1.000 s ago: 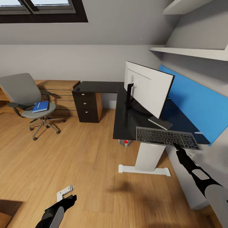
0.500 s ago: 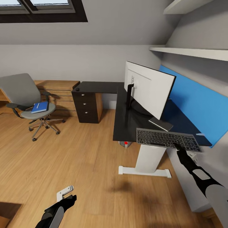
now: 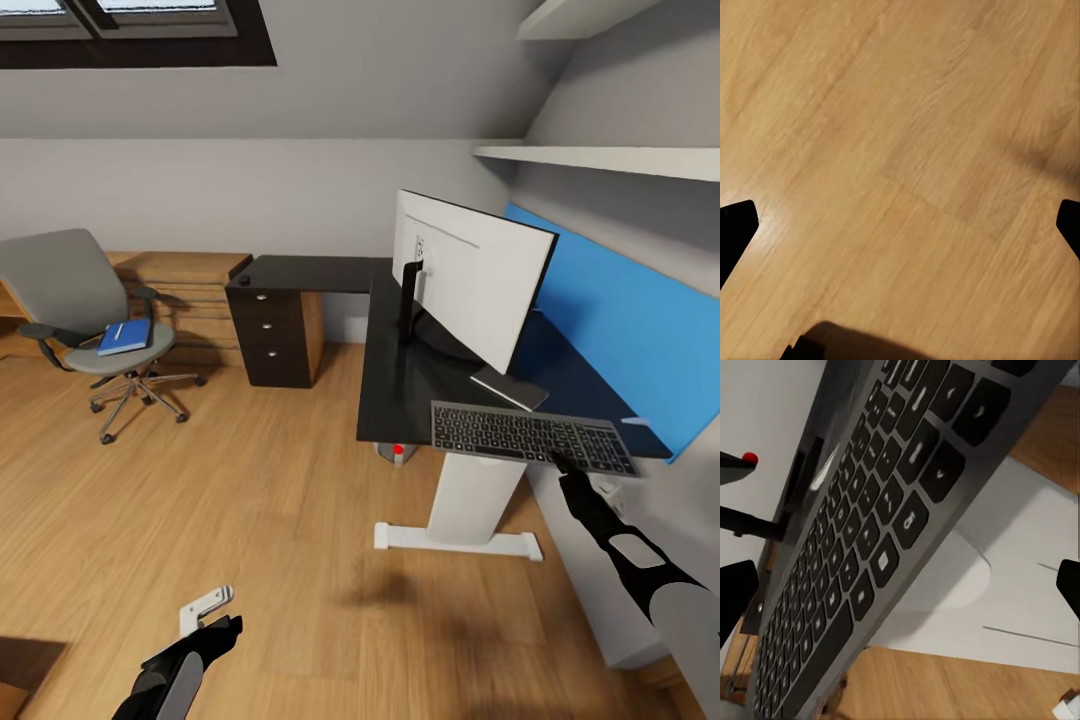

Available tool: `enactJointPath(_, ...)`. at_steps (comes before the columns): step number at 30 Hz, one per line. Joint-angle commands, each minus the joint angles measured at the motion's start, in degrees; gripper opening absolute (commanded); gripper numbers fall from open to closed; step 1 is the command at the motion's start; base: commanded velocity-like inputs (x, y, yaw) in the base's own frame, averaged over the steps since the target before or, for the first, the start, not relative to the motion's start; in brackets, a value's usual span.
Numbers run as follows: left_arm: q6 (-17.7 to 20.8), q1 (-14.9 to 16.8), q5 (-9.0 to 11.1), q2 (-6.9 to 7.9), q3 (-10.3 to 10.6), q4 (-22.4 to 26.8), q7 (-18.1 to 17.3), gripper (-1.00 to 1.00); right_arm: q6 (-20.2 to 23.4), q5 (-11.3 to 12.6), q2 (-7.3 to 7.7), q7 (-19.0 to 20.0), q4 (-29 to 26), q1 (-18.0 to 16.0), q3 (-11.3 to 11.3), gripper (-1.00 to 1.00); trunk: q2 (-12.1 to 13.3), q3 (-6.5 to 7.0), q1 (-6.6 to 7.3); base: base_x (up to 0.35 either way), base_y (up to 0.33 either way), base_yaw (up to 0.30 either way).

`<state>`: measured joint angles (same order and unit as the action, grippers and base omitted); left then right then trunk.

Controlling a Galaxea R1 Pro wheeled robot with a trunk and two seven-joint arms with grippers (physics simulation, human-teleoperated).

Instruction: In the bedroom, organize the workspace by keeping the computer under the desk, ensuring the monitor is on the desk, placing the keyboard on the desk next to the monitor, placing the mouse on the desk next to the keyboard, moving the folder from the swivel chair onto the desk next to the mouse, stacking the notebook on top of the folder with the pen on top of the notebook, and positioning the swivel chair next to the desk.

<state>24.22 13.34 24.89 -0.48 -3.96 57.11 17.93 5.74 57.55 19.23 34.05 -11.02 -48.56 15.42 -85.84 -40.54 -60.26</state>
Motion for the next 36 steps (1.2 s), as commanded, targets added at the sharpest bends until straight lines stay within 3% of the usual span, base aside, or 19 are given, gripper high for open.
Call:
enactJointPath(1, 0.21, 0.02, 0.6, -0.04, -0.08, 0.1, 0.35, 1.0, 0.59, 0.61, 0.01, 0.14, 0.03, -0.04, 0.13, 1.0, -0.44, -0.23, -0.22, 0.0, 0.0, 0.0)
enactJointPath(9, 0.21, 0.02, 0.6, -0.04, -0.08, 0.17, 0.35, 1.0, 0.52, 0.62, 0.01, -0.33, 0.03, -0.04, 0.13, 1.0, -3.65, -1.67, -1.98, 0.0, 0.0, 0.0)
enactJointPath(23, 0.28, 0.02, 0.6, 0.04, -0.08, 0.18, 0.21, 1.0, 0.51, 0.58, 0.01, -0.39, 0.03, -0.04, 0.13, 1.0, -3.65, -1.67, -1.98, 0.003, 0.0, 0.0)
enactJointPath(36, 0.26, 0.02, 0.6, 0.11, -0.08, 0.15, -0.13, 1.0, 0.49, 0.57, 0.01, -0.39, 0.03, -0.04, 0.13, 1.0, -3.65, -1.67, -1.98, 0.141, 0.0, 0.0)
